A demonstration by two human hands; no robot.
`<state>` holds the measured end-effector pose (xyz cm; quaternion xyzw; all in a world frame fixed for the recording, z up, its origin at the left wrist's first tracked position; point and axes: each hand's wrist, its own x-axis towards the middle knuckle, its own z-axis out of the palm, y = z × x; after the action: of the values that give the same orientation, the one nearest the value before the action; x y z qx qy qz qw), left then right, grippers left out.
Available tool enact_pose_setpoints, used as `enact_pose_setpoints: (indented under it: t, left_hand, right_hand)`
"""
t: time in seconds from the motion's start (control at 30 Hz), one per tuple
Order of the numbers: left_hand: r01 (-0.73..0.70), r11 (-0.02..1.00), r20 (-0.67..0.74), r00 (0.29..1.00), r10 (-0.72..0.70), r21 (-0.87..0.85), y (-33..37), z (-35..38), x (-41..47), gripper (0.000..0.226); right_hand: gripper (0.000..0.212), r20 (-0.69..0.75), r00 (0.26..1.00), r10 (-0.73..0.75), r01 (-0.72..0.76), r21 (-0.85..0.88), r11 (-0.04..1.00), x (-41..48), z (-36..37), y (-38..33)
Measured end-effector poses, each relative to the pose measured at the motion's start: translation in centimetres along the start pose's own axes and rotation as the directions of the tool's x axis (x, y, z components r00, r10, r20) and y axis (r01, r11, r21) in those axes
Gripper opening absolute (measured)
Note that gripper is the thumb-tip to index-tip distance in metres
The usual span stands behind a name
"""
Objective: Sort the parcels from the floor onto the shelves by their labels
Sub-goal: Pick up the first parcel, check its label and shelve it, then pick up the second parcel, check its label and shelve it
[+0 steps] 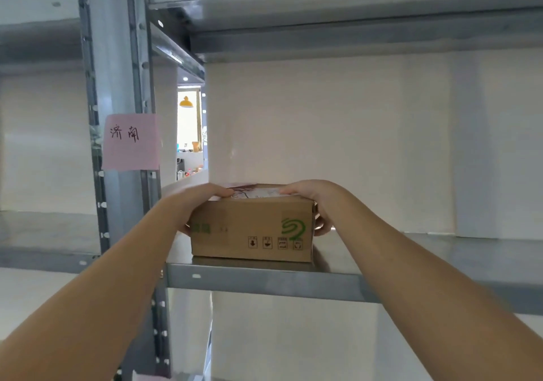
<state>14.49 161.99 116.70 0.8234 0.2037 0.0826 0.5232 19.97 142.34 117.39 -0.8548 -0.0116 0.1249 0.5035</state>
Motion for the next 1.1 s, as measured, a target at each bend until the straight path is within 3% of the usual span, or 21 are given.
enact_pose_setpoints:
  t: [0.13, 0.2, 0.27, 0.33, 0.4, 0.47, 0.57, 0.7, 0.93, 1.1]
  left_hand:
    - [-0.013, 1.0, -0.03, 0.999, 0.013, 0.012, 0.2, 0.3, -0.5, 0.044]
    - [-0.145, 0.987, -0.141, 0.978, 0.154, 0.076, -0.1, 0.4, 0.2, 0.062]
    - [-0.359, 0.916, -0.298, 0.868, 0.398, 0.177, 0.2, 0.8, 0.4, 0.08]
    - [-0.59, 0.794, -0.382, 0.707, 0.595, 0.144, 1.2, 2.3, -0.9, 0.082]
    - [-0.748, 0.652, -0.334, 0.588, 0.737, 0.12, 2.7, 5.2, -3.0, 0.082]
    - [-0.822, 0.538, -0.243, 0.491, 0.836, 0.189, 3.5, 8.4, -4.6, 0.084]
    - [-0.899, 0.394, -0.087, 0.385, 0.919, 0.193, 4.8, 14.2, -6.8, 0.084]
    - [-0.961, 0.265, 0.065, 0.27, 0.961, 0.082, 6.9, 24.2, -12.2, 0.085]
    - [-0.957, 0.228, 0.176, 0.197, 0.964, -0.178, 10.5, 41.2, -23.8, 0.084]
    - [-0.869, 0.236, 0.223, 0.151, 0.963, -0.436, 12.5, 54.7, -36.4, 0.071]
  right_hand:
    - [0.042, -0.016, 1.0, -0.022, 0.022, -0.014, 1.0, -0.4, 0.0, 0.2]
    - [0.049, -0.048, 0.995, -0.082, 0.085, 0.057, 0.995, -0.6, -0.1, 0.4]
    - [0.072, -0.165, 0.959, -0.23, 0.256, 0.164, 0.953, -0.7, -0.5, 0.9]
    - [0.084, -0.315, 0.863, -0.395, 0.457, 0.155, 0.876, -1.5, -1.8, 2.0]
    - [0.081, -0.445, 0.712, -0.543, 0.607, 0.003, 0.794, -2.6, -3.8, 4.2]
    - [0.077, -0.488, 0.586, -0.647, 0.639, -0.212, 0.739, -4.1, -5.8, 6.4]
    - [0.073, -0.534, 0.46, -0.709, 0.556, -0.45, 0.699, -7.0, -9.5, 10.5]
    - [0.073, -0.674, 0.353, -0.649, 0.425, -0.503, 0.753, -13.5, -17.9, 18.8]
    - [0.065, -0.843, 0.223, -0.49, 0.232, -0.442, 0.866, -30.3, -32.6, 34.2]
    - [0.067, -0.916, 0.119, -0.384, -0.006, -0.388, 0.922, -44.6, -40.6, 44.7]
